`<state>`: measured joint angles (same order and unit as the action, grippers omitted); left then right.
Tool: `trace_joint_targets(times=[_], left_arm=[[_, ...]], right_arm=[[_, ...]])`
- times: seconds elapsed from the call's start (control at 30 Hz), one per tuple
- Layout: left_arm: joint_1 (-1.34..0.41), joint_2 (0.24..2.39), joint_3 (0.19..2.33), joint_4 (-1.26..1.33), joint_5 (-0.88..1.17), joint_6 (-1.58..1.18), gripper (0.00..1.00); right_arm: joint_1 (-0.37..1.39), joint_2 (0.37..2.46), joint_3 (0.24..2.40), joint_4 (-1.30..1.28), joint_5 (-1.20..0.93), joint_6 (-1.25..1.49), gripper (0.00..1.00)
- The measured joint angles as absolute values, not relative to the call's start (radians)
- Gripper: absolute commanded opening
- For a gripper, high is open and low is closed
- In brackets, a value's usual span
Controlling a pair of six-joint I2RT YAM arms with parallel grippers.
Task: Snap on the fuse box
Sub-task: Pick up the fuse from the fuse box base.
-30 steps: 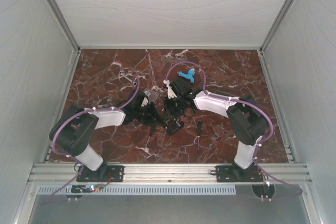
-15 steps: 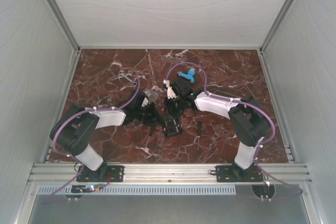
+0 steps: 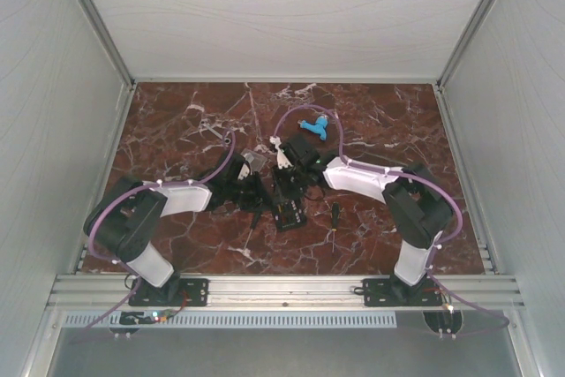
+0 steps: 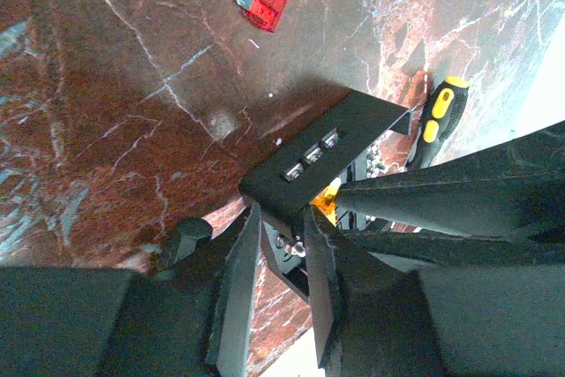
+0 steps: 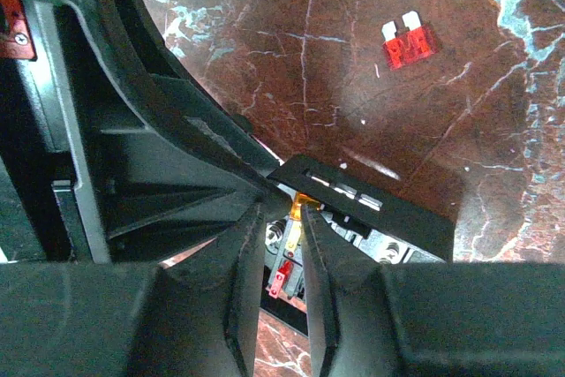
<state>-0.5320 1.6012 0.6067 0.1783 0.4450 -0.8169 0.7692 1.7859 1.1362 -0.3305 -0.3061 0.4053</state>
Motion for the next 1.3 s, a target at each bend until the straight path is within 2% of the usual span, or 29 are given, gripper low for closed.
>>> trace_joint_targets(times=[0.27, 0.43, 0.63, 0.8, 1.1, 1.3], left_arm=[[-0.532, 1.585, 0.599, 0.173, 0.442, -0.821, 0.31], [-0.517, 1.503, 0.552, 0.157, 0.44, -0.826, 0.37], [-0.476, 1.356, 0.479, 0.118, 0.422, -0.831, 0.51], [-0.41, 1.278, 0.418, 0.105, 0.424, -0.84, 0.62], [-0.273, 1.217, 0.316, 0.114, 0.49, -0.85, 0.79], [-0.249, 1.178, 0.283, 0.125, 0.516, -0.859, 0.9]], right_arm=[[0.799, 1.785, 1.16, -0.362, -0.244, 0.35, 0.2], [0.801, 1.781, 1.163, -0.377, -0.238, 0.265, 0.21], [0.81, 1.711, 1.163, -0.384, -0.256, 0.128, 0.24], [0.839, 1.664, 1.163, -0.378, -0.24, 0.006, 0.22], [0.958, 1.665, 1.139, -0.369, -0.123, -0.227, 0.2], [1.012, 1.718, 1.161, -0.379, -0.032, -0.318, 0.18]])
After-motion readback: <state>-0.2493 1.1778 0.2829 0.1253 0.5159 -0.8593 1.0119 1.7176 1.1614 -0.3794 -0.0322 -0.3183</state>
